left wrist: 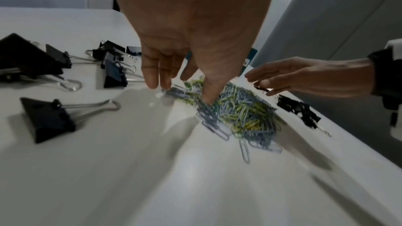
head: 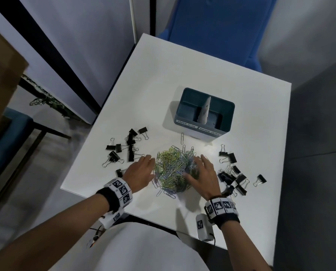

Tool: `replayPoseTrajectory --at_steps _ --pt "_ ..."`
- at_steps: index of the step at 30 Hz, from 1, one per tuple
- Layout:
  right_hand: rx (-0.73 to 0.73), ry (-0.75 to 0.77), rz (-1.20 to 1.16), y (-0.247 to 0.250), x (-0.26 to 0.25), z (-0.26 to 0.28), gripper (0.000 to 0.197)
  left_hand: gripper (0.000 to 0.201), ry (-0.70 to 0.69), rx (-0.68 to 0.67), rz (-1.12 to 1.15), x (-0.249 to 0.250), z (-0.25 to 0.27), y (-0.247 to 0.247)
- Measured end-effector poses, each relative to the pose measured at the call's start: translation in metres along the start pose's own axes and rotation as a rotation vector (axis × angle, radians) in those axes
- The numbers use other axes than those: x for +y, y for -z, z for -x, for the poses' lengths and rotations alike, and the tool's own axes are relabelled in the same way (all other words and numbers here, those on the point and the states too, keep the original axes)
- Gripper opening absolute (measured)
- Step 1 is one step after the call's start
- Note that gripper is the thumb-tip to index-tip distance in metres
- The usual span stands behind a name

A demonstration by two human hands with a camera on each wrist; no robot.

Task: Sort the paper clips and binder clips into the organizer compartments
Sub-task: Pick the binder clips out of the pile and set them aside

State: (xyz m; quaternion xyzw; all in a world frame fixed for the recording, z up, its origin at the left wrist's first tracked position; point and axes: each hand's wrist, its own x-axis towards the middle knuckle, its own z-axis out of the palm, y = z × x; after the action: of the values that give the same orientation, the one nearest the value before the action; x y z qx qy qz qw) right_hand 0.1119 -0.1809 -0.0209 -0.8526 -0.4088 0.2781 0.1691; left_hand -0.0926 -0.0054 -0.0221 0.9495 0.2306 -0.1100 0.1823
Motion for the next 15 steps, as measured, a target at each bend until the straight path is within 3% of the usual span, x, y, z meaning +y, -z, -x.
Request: replayPoseTrajectory --at_steps 3,5,10,13,15 --pt "-0.117 -0.061 0.088 -0.009 0.007 0.009 0.113 0.065 0.061 -0.073 -0.008 0.008 0.001 -0.010" --pt "-0.175 -0.082 0.127 -0.020 0.002 0.009 0.119 0.062 0.049 -0.072 0.012 0.022 -0.007 -0.013" --pt "-0.136 -0.063 0.057 -0.028 -0.016 0.010 0.101 0.047 -0.055 -0.075 0.079 0.037 -0.021 -0.004" --pt "-0.071 -0.042 0.027 -0.013 -0.012 0.019 0.090 0.042 -0.141 0.012 0.062 0.024 -0.012 0.001" --pt "0.001 -0.083 -0.011 -0.005 -0.003 0.031 0.083 0.029 -0.235 0.032 0.027 0.016 -0.002 0.002"
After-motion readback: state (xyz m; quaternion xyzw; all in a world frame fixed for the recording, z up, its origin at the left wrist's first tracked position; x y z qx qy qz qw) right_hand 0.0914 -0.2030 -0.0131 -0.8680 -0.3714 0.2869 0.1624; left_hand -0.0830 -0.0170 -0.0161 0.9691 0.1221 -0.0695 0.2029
